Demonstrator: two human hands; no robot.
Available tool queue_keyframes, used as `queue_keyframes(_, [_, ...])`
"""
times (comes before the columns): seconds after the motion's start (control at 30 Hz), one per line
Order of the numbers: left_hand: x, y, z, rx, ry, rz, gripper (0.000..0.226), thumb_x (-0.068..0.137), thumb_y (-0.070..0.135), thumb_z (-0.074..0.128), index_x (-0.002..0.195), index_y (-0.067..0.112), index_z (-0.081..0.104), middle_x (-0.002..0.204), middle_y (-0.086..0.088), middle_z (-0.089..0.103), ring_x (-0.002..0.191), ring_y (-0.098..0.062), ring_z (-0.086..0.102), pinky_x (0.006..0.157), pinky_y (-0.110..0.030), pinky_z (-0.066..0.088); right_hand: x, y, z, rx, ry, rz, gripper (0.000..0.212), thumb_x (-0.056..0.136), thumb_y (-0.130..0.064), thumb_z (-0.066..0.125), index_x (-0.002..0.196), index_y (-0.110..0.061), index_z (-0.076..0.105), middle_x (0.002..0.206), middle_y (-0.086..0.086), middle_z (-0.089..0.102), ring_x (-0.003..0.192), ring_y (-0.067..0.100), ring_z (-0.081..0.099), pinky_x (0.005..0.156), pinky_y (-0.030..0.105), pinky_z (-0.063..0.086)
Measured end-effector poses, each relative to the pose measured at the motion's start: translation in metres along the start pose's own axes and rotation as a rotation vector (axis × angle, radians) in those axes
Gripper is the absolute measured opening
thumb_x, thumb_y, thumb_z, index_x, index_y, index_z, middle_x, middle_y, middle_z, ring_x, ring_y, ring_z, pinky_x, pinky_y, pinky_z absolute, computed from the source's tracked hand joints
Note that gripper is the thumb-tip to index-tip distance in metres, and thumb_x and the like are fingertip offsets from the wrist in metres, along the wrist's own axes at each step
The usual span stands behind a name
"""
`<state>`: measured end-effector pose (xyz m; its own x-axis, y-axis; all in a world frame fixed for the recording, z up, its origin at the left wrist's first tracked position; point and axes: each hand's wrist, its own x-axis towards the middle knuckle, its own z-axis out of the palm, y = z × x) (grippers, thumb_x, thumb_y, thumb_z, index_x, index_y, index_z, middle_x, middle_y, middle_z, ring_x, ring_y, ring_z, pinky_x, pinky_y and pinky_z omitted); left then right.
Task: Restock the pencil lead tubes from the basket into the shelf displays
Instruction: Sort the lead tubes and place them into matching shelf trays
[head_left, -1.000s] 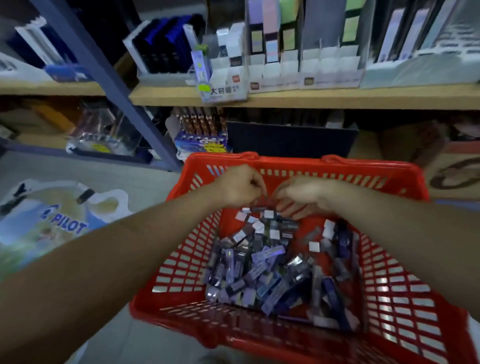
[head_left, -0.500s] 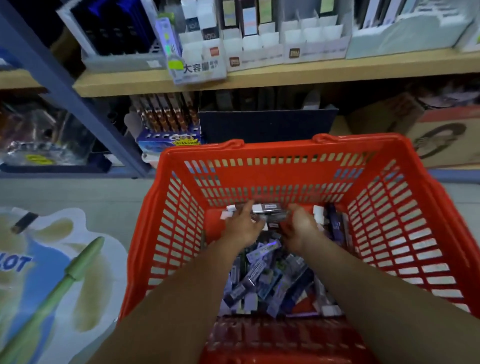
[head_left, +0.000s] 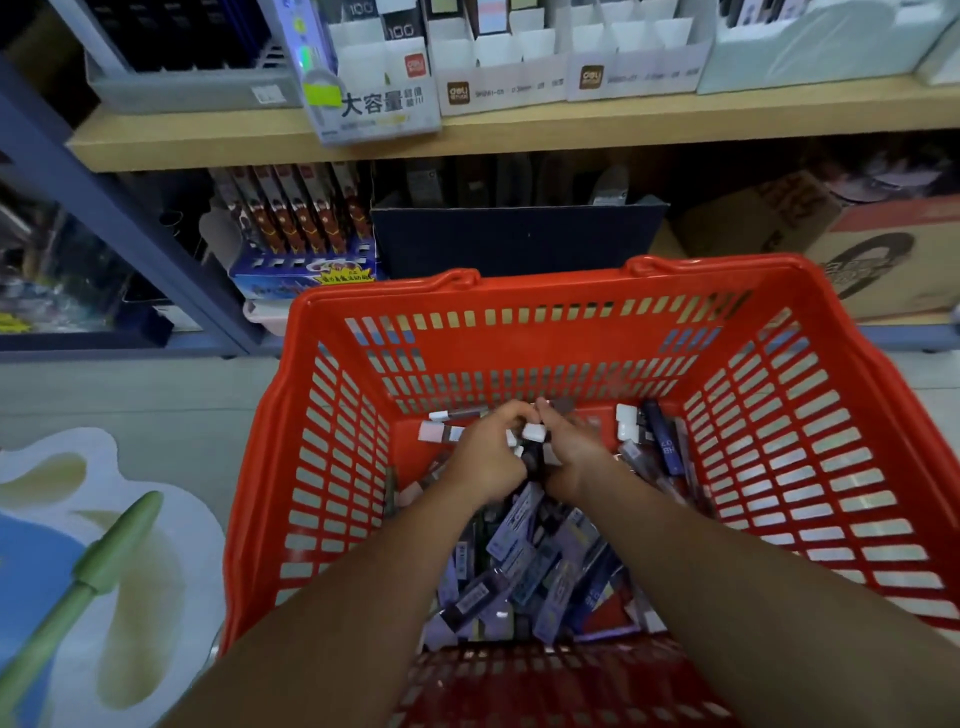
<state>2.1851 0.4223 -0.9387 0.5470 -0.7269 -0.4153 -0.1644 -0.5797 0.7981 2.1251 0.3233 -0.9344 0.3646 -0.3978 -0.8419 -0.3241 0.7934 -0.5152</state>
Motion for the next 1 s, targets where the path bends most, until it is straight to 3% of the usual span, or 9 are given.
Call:
queue_keyframes(0.1, [-0.001, 0.007, -0.006, -0.083, -0.004, 0.021, 0.060, 0.076, -0.016, 0.055, 0.095, 0.041, 0.060, 0.109, -0.005, 0.065, 0.090, -0.029, 0.064, 0.067, -0.038, 0.054, 0.000, -0.002, -0.003, 0.056, -0.080, 0.010, 0.041, 0.100, -0.030, 0.055, 0.137, -0.015, 0.047, 0.113, 0.009, 0.062, 0.095, 0.030, 0.064, 0.084, 0.052, 0.056])
queue_keyframes(0.17, [-0.002, 0.013, -0.012, -0.144, -0.010, 0.029, 0.053, 0.078, -0.016, 0.056, 0.107, 0.027, 0.066, 0.108, -0.001, 0.065, 0.086, -0.016, 0.063, 0.068, -0.033, 0.054, 0.000, -0.008, -0.005, 0.047, -0.088, -0.001, 0.031, 0.100, -0.032, 0.055, 0.125, -0.013, 0.053, 0.095, 0.008, 0.059, 0.081, 0.029, 0.060, 0.093, 0.050, 0.052])
queue_keyframes(0.33, [-0.005, 0.020, -0.028, -0.422, -0.017, -0.072, 0.069, 0.072, -0.026, 0.051, 0.102, 0.033, 0.070, 0.117, -0.002, 0.067, 0.105, -0.030, 0.065, 0.085, -0.048, 0.054, -0.005, -0.013, -0.009, 0.132, -0.067, -0.023, 0.028, 0.099, -0.029, 0.055, 0.108, -0.003, 0.062, 0.080, 0.016, 0.069, 0.060, 0.030, 0.067, 0.049, 0.036, 0.057])
queue_keyframes(0.5, [-0.013, 0.025, -0.057, -0.667, -0.017, -0.180, 0.063, 0.078, -0.027, 0.041, 0.114, 0.019, 0.065, 0.116, -0.007, 0.067, 0.095, -0.028, 0.070, 0.076, -0.041, 0.056, -0.002, -0.020, -0.023, 0.188, -0.028, -0.050, 0.021, 0.098, -0.030, 0.058, 0.102, -0.010, 0.062, 0.070, 0.004, 0.060, 0.060, 0.022, 0.059, 0.062, 0.039, 0.054])
queue_keyframes(0.7, [-0.017, 0.045, -0.052, -0.500, 0.202, -0.329, 0.033, 0.084, -0.004, 0.039, 0.102, 0.010, 0.063, 0.096, -0.008, 0.058, 0.058, -0.015, 0.047, 0.050, -0.027, 0.040, -0.018, -0.033, -0.043, -0.053, -0.085, -0.136, 0.017, 0.094, -0.022, 0.065, 0.102, -0.008, 0.068, 0.089, 0.011, 0.061, 0.074, 0.030, 0.060, 0.059, 0.038, 0.055])
queue_keyframes(0.77, [-0.018, 0.052, -0.047, -0.364, 0.131, -0.371, 0.022, 0.095, 0.021, 0.046, 0.107, 0.012, 0.061, 0.087, -0.002, 0.052, 0.062, -0.015, 0.046, 0.049, -0.025, 0.036, -0.025, -0.039, -0.046, -0.136, -0.117, -0.166, 0.013, 0.092, -0.021, 0.067, 0.098, -0.011, 0.071, 0.090, 0.011, 0.064, 0.074, 0.028, 0.060, 0.065, 0.037, 0.051])
queue_keyframes(0.83, [-0.019, 0.055, -0.041, -0.238, -0.011, -0.373, 0.038, 0.095, 0.050, 0.048, 0.108, 0.017, 0.062, 0.088, -0.001, 0.053, 0.067, -0.015, 0.048, 0.052, -0.024, 0.036, -0.030, -0.046, -0.048, -0.168, -0.133, -0.191, 0.010, 0.090, -0.020, 0.068, 0.084, -0.012, 0.072, 0.081, 0.010, 0.064, 0.068, 0.024, 0.058, 0.066, 0.037, 0.048])
queue_keyframes(0.93, [-0.019, 0.060, -0.034, -0.237, -0.098, -0.294, 0.041, 0.089, 0.056, 0.056, 0.106, 0.020, 0.066, 0.077, 0.006, 0.061, 0.068, -0.012, 0.053, 0.056, -0.025, 0.038, -0.041, -0.056, -0.047, -0.185, -0.183, -0.243, 0.016, 0.092, -0.015, 0.064, 0.077, -0.010, 0.065, 0.062, 0.005, 0.058, 0.048, 0.015, 0.048, 0.039, 0.021, 0.036])
queue_keyframes(1.0, [-0.019, 0.064, -0.033, -0.316, -0.103, -0.244, 0.033, 0.088, 0.051, 0.062, 0.095, 0.020, 0.069, 0.064, 0.009, 0.061, 0.059, -0.010, 0.049, 0.055, -0.024, 0.036, -0.049, -0.060, -0.047, -0.206, -0.190, -0.277, 0.017, 0.093, -0.015, 0.062, 0.076, -0.010, 0.062, 0.057, 0.002, 0.057, 0.045, 0.012, 0.043, 0.033, 0.018, 0.027])
